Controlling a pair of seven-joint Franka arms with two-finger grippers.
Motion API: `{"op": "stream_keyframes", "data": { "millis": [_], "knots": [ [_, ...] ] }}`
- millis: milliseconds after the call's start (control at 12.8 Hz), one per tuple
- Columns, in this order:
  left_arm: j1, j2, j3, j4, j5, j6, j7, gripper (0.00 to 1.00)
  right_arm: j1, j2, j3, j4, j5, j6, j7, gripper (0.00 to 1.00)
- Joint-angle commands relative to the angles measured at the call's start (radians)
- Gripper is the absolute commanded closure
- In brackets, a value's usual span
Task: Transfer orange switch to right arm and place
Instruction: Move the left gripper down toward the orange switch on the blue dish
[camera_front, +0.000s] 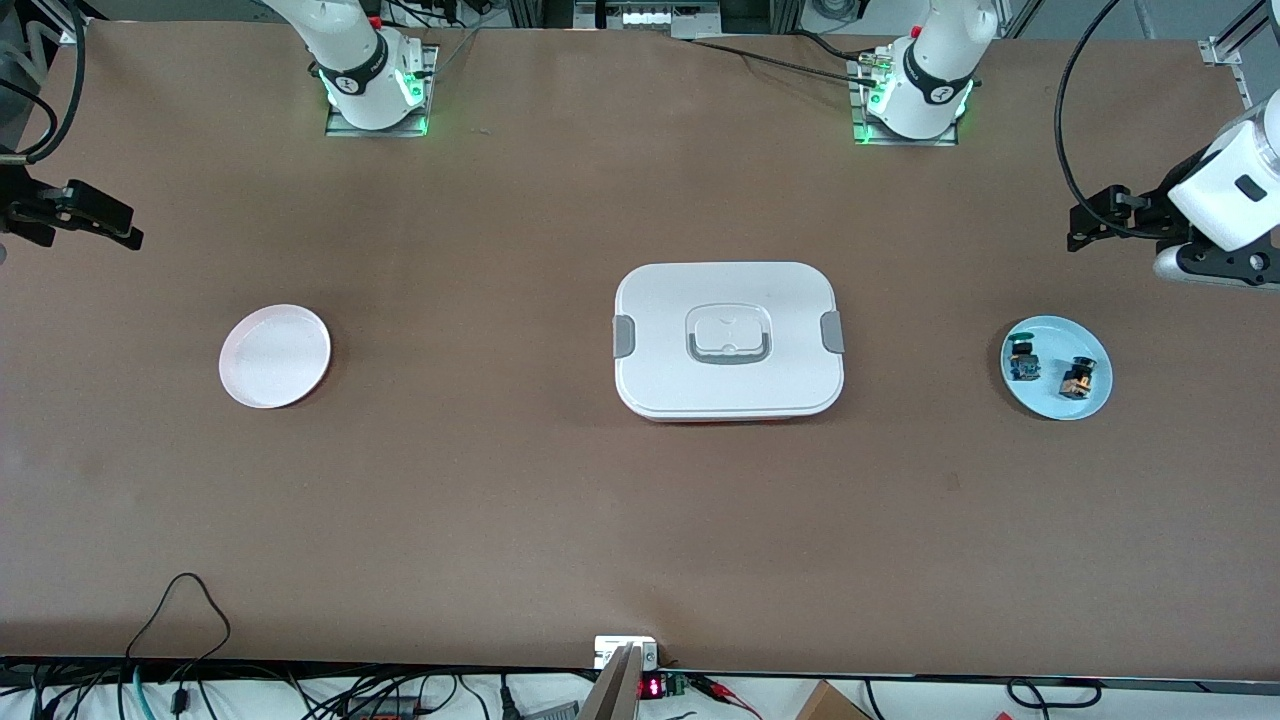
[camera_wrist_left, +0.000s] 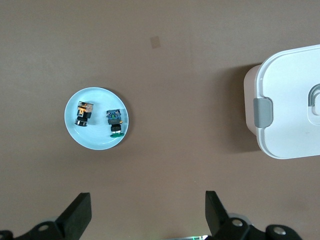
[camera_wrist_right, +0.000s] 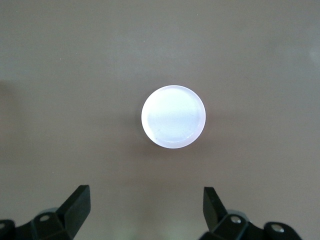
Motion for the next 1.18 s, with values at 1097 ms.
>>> {"op": "stream_keyframes", "data": {
  "millis": [1097],
  "knots": [
    [0.023,0.093,0.002,0.011,0.056,-0.111,0.245,0.01,-0.001,-0.011,0.003,0.007,0.007,-0.019,0.000,0.00]
  ]
}}
